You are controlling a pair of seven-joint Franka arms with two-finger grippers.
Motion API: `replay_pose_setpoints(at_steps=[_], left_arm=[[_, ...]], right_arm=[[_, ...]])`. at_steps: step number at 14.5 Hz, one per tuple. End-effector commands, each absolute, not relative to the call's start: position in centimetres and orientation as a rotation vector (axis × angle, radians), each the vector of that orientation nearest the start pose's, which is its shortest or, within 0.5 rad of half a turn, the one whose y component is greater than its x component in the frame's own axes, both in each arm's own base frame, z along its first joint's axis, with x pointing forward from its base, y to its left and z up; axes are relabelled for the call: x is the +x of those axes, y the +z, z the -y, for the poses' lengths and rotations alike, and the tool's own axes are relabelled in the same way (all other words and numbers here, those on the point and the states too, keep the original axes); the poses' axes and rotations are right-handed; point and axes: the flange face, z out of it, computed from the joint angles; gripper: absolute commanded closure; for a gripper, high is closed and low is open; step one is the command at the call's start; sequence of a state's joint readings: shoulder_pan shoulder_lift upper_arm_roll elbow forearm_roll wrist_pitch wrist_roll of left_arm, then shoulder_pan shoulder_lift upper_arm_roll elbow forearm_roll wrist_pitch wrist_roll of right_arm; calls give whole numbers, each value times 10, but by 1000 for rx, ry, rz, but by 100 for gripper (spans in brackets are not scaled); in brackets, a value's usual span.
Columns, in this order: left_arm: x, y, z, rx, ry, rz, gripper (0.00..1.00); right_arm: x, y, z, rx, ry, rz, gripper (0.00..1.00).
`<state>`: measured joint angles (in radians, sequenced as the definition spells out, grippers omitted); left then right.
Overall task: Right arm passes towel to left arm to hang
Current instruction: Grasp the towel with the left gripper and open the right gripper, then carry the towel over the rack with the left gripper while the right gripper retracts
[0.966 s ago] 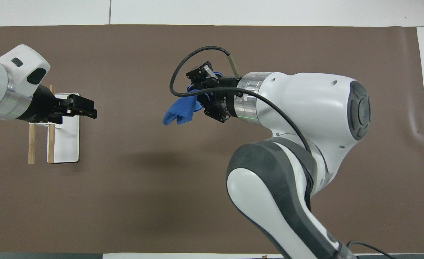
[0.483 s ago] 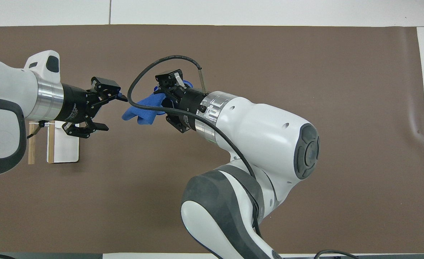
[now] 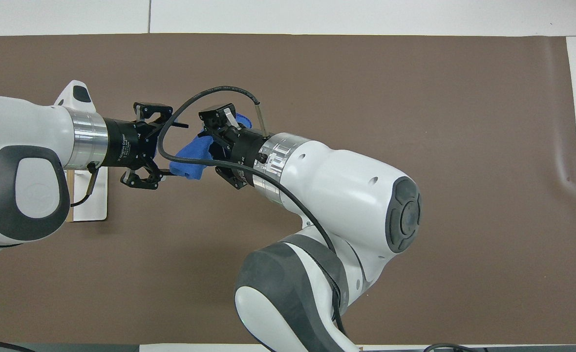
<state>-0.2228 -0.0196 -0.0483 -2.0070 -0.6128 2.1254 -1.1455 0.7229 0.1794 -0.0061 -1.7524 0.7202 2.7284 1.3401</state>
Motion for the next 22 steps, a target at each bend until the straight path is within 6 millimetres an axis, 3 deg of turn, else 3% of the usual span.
replay_pose_setpoints(at_steps=[1,2,5,6,7,9,12,14,17,18,19,22], left_arm=[[532,481,184,-2925,516,2093,35],[530,481,186,-2924,531,2083,46],[517,477,192,-2916,631,1981,55],[516,476,193,-2912,639,1975,83],[516,477,193,-2913,638,1975,100],[514,478,195,-2911,658,1945,100],[520,498,176,-2927,591,1933,100],[526,510,164,-2941,481,1906,100],[535,524,152,-2997,218,1727,100],[542,533,134,-3004,164,1731,100],[549,541,118,-3014,131,1739,100],[559,553,94,-3007,-13,1703,100]], right_arm=[[514,553,-415,-1823,88,-1243,100],[514,553,-415,-1823,88,-1243,100],[512,551,-417,-1832,88,-1238,100],[512,551,-417,-1832,88,-1238,100],[512,551,-417,-1831,90,-1239,100],[512,551,-417,-1835,86,-1234,100],[512,551,-417,-1837,84,-1231,100],[513,551,-416,-1838,82,-1229,100],[520,551,-406,-1861,44,-1205,100],[523,549,-403,-1893,18,-1166,61],[528,546,-392,-1920,-19,-1135,1],[552,528,-347,-2052,-167,-1010,0]])
